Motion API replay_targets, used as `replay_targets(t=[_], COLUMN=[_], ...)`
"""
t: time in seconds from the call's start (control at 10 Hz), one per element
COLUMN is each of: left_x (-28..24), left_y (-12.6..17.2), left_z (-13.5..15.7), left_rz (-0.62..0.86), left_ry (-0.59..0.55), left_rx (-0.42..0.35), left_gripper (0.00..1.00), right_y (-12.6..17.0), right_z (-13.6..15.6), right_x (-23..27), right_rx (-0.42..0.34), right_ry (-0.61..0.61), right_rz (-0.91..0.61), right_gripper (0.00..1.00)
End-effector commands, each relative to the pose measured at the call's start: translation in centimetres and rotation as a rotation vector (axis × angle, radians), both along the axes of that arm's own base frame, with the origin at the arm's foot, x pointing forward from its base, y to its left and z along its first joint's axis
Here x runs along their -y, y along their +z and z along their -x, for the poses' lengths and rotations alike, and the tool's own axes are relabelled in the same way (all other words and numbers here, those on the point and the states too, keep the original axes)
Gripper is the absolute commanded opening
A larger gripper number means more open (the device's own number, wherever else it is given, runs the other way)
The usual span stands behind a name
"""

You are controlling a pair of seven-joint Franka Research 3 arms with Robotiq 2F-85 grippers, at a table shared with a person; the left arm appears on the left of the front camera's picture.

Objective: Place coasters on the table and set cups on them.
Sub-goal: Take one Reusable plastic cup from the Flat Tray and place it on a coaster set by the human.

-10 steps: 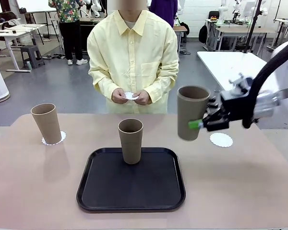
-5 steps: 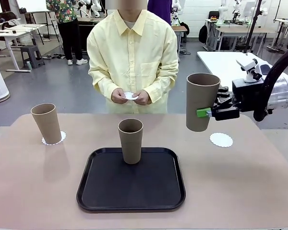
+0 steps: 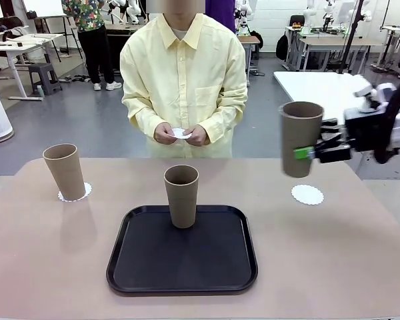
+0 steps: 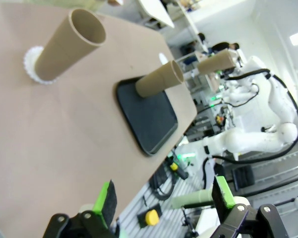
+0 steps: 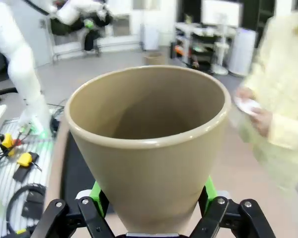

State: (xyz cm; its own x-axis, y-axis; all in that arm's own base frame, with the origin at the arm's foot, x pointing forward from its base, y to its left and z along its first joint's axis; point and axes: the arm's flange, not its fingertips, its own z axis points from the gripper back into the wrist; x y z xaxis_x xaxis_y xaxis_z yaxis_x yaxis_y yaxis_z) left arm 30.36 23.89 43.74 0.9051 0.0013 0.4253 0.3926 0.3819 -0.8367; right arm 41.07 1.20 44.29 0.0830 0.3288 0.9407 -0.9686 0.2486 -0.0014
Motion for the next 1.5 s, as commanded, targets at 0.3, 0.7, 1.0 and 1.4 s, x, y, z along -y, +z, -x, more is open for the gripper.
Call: replay_targets(t=[0.3, 0.7, 1.0, 1.4], left_x=[0.0, 0.0, 0.0, 0.0], left_y=[0.2, 0.2, 0.2, 0.2], left_z=[0.1, 0.1, 0.1, 0.1], left_rz=[0.009, 0.009, 0.009, 0.009], left_ry=[0.0, 0.0, 0.0, 0.0], left_rx=[0.006, 0.006, 0.006, 0.006], left_gripper=[1.0, 1.0, 1.0, 1.0], right_y=[-0.2, -1.1, -1.4, -3.1], right_z=[-5.7, -6.5, -6.1, -7.2], right_x=[15.2, 15.9, 16.6, 15.5], right_rx=[0.071, 0.054, 0.037, 0.015], right_ry=[-0.108, -0.082, -0.106, -0.022], right_rz=[0.014, -0.112, -0.048, -0.08], right_gripper=[0.84, 0.84, 0.84, 0.84])
